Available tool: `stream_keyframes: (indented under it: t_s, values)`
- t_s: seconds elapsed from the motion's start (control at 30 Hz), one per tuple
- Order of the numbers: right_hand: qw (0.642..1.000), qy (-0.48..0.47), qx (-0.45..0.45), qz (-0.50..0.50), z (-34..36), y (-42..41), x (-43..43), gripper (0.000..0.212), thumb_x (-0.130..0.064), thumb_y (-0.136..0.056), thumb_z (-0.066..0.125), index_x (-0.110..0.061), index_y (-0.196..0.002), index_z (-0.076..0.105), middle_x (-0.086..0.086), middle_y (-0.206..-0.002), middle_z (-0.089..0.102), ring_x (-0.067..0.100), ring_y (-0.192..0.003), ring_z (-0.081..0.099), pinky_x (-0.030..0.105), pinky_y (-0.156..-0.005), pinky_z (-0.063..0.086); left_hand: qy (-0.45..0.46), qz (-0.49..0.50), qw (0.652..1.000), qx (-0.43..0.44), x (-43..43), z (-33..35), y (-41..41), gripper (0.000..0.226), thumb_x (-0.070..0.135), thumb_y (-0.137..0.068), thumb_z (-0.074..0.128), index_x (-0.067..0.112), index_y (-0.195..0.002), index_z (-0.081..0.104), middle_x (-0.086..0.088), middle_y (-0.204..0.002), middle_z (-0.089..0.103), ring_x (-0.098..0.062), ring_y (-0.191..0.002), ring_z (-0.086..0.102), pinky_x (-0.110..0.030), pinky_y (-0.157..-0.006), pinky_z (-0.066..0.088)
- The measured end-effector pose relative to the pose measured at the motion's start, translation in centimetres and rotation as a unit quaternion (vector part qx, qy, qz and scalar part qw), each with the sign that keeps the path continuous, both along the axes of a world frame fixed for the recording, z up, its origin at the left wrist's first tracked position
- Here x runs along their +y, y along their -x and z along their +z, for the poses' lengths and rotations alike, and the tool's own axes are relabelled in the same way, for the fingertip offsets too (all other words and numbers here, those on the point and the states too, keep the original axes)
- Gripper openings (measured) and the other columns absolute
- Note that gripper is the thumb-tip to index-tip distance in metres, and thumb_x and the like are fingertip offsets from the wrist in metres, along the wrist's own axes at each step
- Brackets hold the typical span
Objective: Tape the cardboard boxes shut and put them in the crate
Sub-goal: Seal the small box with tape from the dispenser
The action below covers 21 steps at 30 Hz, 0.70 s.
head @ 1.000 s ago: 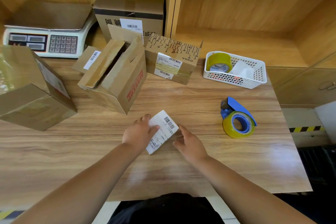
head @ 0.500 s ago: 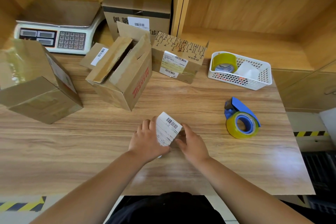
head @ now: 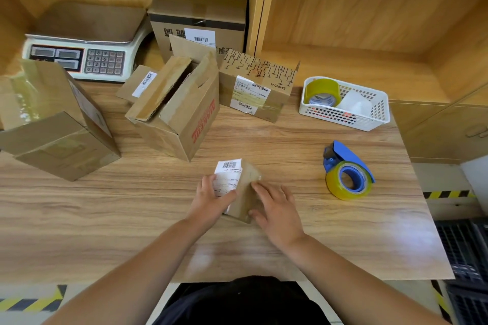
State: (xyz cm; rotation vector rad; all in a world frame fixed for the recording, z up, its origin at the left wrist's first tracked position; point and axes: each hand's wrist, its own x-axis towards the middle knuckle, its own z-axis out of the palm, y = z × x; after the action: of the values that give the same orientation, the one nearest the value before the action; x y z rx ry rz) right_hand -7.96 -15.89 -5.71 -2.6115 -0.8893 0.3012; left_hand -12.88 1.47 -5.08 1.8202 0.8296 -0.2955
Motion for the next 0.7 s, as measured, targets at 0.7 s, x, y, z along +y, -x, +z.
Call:
stream_keyframes:
  t_s: [0.7]
  values:
    - [0.988,0.087,-0.043,0.119,1.0,-0.9,3.2,0.062,-0.014,-0.072,0.071,-0.019,-0.131,0.052,0.003,-0.145,0.044,0.028,-0.110,0.056,0.049,-0.107,0.034,-0.088,-0.012,0.992,-0.087,4.6,-1.0,2.1,0.012,0.030,-0.095,0.053,0.032,-0.086,0.061,0.013,-0.068,0.051,-0.006,-0.062,0.047,-0.025,-0.054,0.032]
